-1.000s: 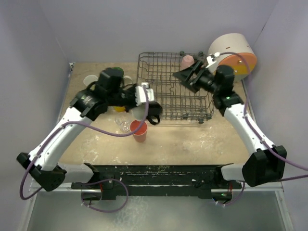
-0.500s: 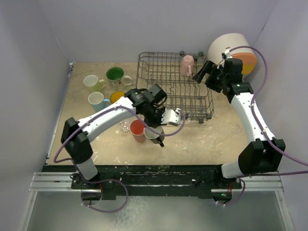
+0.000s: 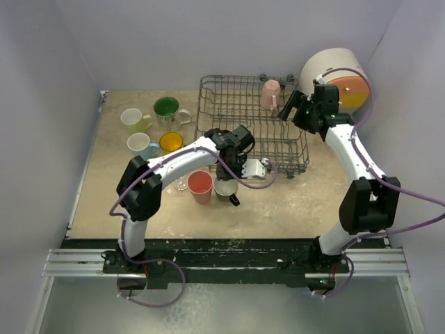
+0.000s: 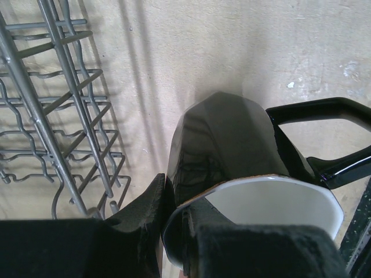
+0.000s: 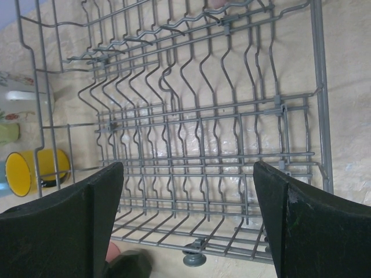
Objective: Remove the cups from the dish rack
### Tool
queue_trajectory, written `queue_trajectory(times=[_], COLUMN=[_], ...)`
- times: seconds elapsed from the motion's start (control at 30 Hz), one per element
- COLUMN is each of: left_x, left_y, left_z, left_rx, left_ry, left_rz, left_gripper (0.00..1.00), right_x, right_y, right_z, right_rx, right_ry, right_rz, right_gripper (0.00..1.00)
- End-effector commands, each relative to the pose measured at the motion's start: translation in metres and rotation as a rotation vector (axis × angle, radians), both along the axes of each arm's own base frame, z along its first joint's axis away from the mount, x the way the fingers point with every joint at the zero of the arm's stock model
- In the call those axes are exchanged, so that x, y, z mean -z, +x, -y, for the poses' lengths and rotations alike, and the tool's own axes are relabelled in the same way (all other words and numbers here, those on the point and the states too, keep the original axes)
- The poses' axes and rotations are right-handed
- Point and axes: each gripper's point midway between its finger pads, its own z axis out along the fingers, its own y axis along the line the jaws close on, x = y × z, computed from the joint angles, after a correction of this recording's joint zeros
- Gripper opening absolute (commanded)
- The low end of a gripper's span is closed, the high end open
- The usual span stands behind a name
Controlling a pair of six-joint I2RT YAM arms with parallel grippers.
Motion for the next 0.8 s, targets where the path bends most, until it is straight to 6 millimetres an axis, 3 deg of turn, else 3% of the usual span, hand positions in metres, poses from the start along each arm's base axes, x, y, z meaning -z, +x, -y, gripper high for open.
queue_trajectory(times=[0.0,0.37,0.4,0.53,0.57,0.63,0.7,0.77], left_x=[-0.011,-0.003,-0.004,-0.011,-0.017,-0.037,-0.060,-0.082], left_y=[0.007,0.017,0.020,0.023,0.023,0.023,0.019,0.013], left_z=[0.016,0.027,0.028,0.028,0.029,0.030,0.031,0.028], left_rx=[-0.009,-0.025,-0.028,-0.033,-0.032,-0.034,-0.026,-0.006], left_ry=[-0.041,-0.049,-0.052,-0.065,-0.078,-0.123,-0.174,-0.215], left_rz=[0.038,0.079,0.092,0.116,0.126,0.152,0.172,0.183], left_gripper=[0.00,0.03,0.09,0.52,0.56,0.64,0.83,0.94], right_x=[-0.024,-0.011,-0.007,0.005,0.008,0.023,0.031,0.037], right_y=[0.018,0.038,0.042,0.063,0.071,0.085,0.100,0.115], right_z=[0.007,-0.001,-0.002,-0.008,-0.010,-0.009,-0.007,-0.004], right_rx=[0.021,0.008,0.007,0.016,0.018,0.024,0.042,0.057], right_ry=[-0.036,-0.028,-0.031,-0.121,-0.144,-0.190,-0.238,-0.272], right_rz=[0.098,0.099,0.096,0.074,0.070,0.037,0.022,0.008], right_gripper=[0.94,0.94,0.94,0.94,0.94,0.92,0.91,0.89])
